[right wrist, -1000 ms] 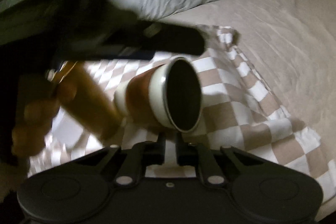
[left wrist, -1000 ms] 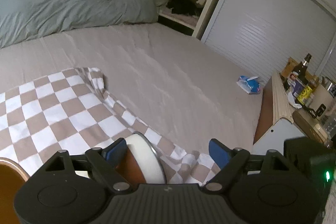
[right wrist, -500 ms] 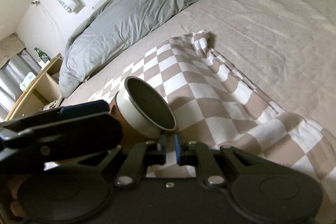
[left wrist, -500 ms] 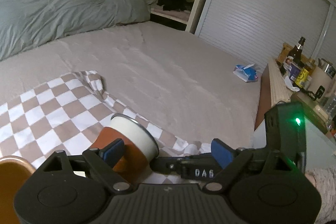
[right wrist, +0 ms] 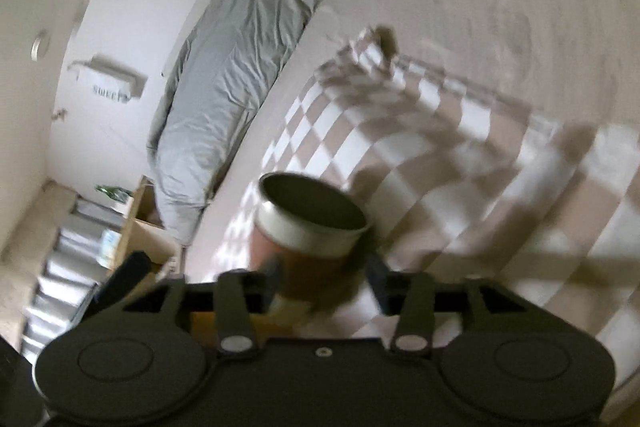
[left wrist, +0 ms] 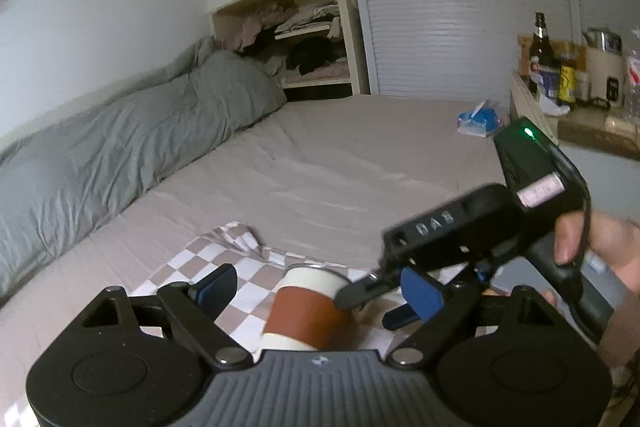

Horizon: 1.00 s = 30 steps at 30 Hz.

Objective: Flip cup upright
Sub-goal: 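Rotate the held cup rim-up with the right gripper near the left tool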

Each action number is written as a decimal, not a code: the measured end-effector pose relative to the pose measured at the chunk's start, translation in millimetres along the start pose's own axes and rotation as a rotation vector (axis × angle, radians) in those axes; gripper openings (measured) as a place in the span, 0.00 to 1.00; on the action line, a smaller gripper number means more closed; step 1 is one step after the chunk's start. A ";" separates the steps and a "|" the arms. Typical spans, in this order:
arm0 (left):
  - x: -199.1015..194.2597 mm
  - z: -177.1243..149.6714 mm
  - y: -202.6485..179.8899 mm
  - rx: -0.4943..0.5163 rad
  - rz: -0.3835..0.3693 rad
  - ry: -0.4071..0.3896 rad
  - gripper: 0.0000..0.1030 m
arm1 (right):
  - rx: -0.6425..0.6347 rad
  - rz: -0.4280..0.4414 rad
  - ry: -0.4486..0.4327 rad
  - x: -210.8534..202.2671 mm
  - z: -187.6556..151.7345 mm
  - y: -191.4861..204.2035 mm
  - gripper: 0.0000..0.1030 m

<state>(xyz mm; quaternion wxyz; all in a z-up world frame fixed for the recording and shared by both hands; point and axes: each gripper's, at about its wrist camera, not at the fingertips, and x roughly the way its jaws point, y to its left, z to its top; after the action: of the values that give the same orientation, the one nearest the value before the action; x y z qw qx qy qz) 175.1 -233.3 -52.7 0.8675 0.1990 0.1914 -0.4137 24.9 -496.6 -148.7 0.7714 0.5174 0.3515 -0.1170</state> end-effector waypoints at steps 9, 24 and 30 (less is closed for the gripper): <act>-14.1 -11.4 13.8 0.005 0.021 0.036 0.87 | 0.104 -0.103 -0.026 34.4 -1.4 26.6 0.86; -25.5 -29.1 35.4 -0.060 0.041 0.066 0.87 | -0.019 -0.156 -0.123 45.4 -3.7 37.8 0.75; -21.9 -24.4 18.1 -0.069 -0.002 0.056 0.82 | -0.432 -0.242 -0.235 28.9 -13.6 77.5 0.75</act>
<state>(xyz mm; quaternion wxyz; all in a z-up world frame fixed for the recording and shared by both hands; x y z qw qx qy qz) 172.7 -196.5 -59.1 0.8677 0.1802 0.2299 -0.4022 82.4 -445.5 -115.3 0.8798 0.2777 0.3358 -0.1898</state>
